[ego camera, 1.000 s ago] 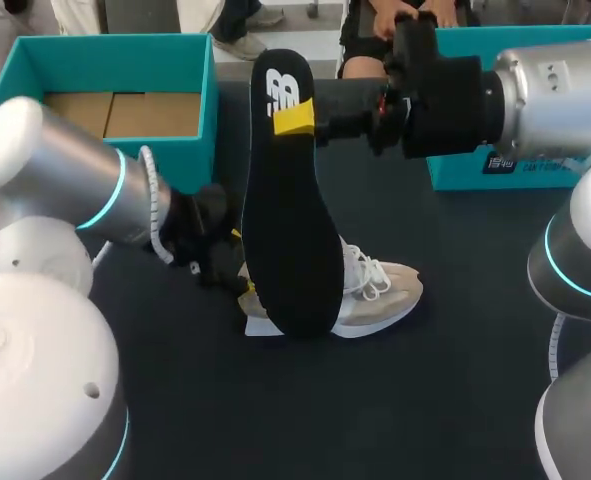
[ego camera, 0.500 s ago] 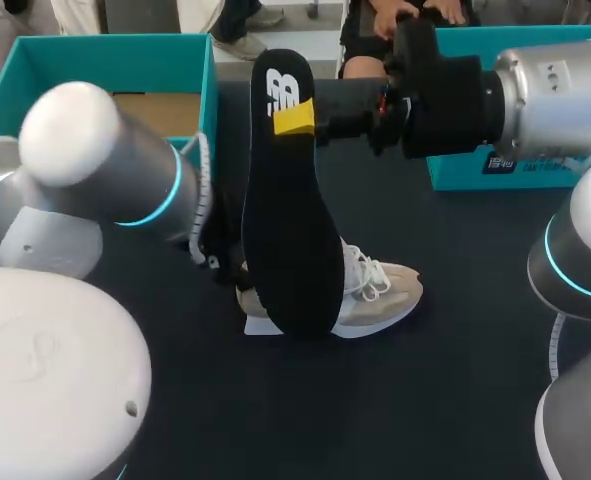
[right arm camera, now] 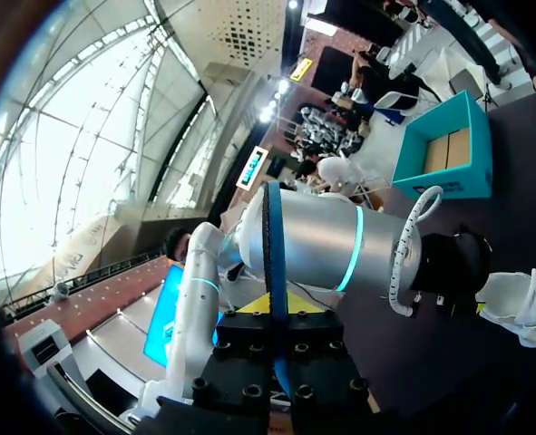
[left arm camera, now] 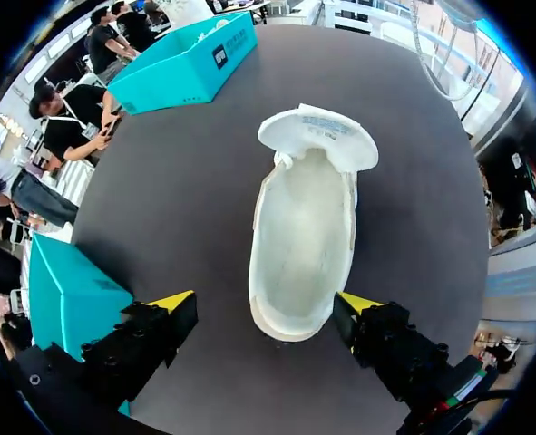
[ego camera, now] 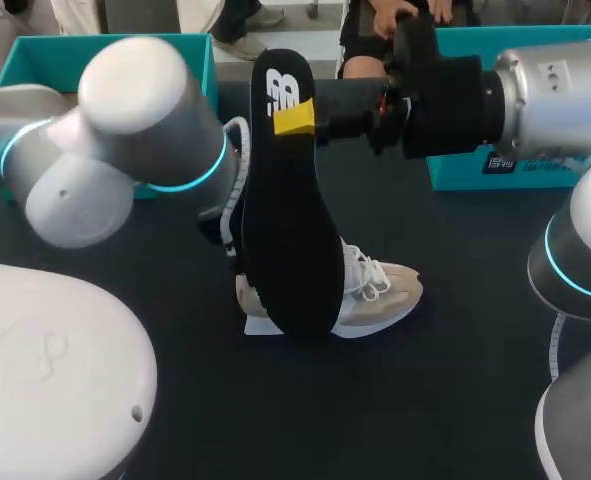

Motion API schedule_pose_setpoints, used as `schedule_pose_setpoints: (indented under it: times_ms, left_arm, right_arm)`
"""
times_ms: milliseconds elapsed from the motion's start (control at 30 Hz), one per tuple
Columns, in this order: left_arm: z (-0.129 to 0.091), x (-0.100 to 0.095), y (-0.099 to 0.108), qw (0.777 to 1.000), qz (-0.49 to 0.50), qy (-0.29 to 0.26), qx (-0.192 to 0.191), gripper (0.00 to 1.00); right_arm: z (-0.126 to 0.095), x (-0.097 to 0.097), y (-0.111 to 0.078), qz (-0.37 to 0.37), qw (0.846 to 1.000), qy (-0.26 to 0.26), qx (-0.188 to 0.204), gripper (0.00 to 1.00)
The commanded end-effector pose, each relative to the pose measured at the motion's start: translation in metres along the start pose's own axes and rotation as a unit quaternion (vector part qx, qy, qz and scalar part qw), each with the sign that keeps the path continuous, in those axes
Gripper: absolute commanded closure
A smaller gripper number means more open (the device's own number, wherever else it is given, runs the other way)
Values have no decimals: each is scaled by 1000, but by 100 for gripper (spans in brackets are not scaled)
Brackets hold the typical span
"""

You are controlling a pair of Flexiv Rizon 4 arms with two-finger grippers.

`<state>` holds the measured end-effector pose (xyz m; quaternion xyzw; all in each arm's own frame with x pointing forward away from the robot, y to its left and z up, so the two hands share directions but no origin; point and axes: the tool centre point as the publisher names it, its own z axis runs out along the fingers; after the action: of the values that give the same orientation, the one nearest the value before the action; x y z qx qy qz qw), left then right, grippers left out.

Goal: Take the shoe out of the shoebox, open the shoe tongue, remove and reinsert the insole, then place the shoe into the shoebox

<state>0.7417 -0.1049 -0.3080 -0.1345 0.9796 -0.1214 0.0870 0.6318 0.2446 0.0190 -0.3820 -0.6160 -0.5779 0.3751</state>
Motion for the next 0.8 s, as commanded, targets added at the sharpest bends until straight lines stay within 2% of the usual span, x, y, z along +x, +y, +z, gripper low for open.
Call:
schedule_pose_setpoints:
  times_ms: [33,267,433,800]
  left_arm:
    - [-2,-8,-6,999,-6,14,-39,0]
    - [7,-9,-10,998,0,19,-65,0]
    - [18,-13,-17,996,-1,45,-82,0]
    - [27,-4,-31,994,50,65,-69,0]
  right_arm:
    - [3,0,0,0,1000,-1,0,100]
    - [3,0,0,0,1000,-1,0,100]
    - [3,0,0,0,1000,-1,0,100]
    - [3,0,0,0,1000,-1,0,100]
